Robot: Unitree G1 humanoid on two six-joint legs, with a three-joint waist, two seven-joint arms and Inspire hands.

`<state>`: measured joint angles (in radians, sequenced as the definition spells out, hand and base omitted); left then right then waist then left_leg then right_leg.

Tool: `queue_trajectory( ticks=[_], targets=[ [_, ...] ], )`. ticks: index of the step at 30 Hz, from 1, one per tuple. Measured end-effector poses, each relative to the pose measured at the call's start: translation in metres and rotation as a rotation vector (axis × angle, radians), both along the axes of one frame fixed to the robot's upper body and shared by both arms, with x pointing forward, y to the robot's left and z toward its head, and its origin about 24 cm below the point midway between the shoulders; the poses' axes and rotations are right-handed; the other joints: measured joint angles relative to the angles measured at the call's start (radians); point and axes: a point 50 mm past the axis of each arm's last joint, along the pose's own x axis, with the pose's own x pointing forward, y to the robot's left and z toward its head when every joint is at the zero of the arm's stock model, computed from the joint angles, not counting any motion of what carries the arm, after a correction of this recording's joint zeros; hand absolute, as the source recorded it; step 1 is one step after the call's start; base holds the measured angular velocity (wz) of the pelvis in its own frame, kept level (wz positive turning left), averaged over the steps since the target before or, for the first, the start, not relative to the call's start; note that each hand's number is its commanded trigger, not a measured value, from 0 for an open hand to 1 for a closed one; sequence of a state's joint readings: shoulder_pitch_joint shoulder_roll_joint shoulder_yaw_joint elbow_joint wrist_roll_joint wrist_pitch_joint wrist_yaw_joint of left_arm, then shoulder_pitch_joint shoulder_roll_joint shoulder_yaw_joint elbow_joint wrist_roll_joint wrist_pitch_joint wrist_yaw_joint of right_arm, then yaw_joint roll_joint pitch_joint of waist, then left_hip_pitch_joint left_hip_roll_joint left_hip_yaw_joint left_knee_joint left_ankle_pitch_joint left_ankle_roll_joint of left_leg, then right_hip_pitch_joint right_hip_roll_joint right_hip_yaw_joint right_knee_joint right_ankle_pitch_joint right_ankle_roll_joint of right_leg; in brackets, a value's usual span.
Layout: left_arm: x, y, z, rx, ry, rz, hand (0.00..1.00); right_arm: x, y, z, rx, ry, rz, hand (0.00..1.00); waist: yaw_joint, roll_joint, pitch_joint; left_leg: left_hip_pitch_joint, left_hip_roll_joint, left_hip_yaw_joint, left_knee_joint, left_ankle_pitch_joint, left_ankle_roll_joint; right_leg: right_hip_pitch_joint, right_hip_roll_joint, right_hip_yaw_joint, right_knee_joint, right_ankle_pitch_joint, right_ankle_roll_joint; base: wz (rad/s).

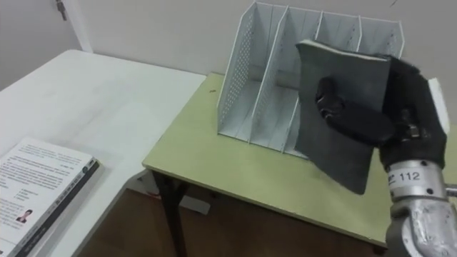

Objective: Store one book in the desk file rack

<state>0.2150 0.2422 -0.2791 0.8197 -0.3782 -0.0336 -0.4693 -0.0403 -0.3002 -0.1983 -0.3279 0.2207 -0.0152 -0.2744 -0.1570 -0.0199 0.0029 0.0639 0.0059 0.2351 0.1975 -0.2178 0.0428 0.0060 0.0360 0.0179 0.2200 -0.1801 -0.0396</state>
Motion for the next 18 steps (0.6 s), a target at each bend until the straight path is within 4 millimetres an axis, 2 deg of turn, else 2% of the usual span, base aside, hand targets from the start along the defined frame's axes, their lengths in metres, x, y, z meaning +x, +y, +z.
queue_trajectory(
  ticks=[4, 9, 11, 12, 18],
  targets=[
    [-0.02, 0.015, -0.009, 0.072, 0.071, 0.1, 0.0, -0.004, -0.013, 0.022, 0.001, -0.148, -0.169, 1.0, 0.007, -0.004, -0.0039, 0.002, 0.002, 0.0, -0.001, 0.0, 0.0, 0.013, 0.0, -0.012, -0.017, 0.004, -0.002, 0.07],
    [-0.04, 0.024, -0.015, 0.14, 0.131, 0.176, 0.0, -0.007, -0.022, 0.037, -0.007, -0.248, -0.328, 1.0, 0.03, -0.012, -0.0052, 0.005, 0.001, -0.011, -0.001, 0.001, -0.001, 0.019, -0.001, -0.023, -0.018, 0.004, -0.003, 0.04],
    [-0.042, 0.024, -0.016, 0.148, 0.139, 0.203, 0.0, -0.008, -0.023, 0.037, -0.009, -0.257, -0.36, 1.0, 0.042, -0.017, -0.0022, 0.012, 0.0, -0.016, -0.001, 0.001, -0.001, 0.028, -0.001, -0.025, -0.024, 0.004, -0.003, 0.08],
    [-0.043, 0.024, -0.016, 0.152, 0.141, 0.206, 0.0, -0.008, -0.023, 0.037, -0.003, -0.26, -0.372, 1.0, 0.054, -0.018, -0.0031, 0.013, 0.0, -0.016, -0.001, 0.001, -0.001, 0.033, -0.001, -0.025, -0.029, 0.004, -0.003, 0.04],
    [-0.048, 0.026, -0.019, 0.172, 0.168, 0.263, 0.0, -0.008, -0.025, 0.046, 0.048, -0.321, -0.426, 1.0, 0.059, -0.024, -0.001, 0.013, -0.002, -0.026, -0.005, 0.0, -0.001, 0.045, -0.008, -0.055, -0.035, 0.003, -0.001, 0.12]
  ],
)
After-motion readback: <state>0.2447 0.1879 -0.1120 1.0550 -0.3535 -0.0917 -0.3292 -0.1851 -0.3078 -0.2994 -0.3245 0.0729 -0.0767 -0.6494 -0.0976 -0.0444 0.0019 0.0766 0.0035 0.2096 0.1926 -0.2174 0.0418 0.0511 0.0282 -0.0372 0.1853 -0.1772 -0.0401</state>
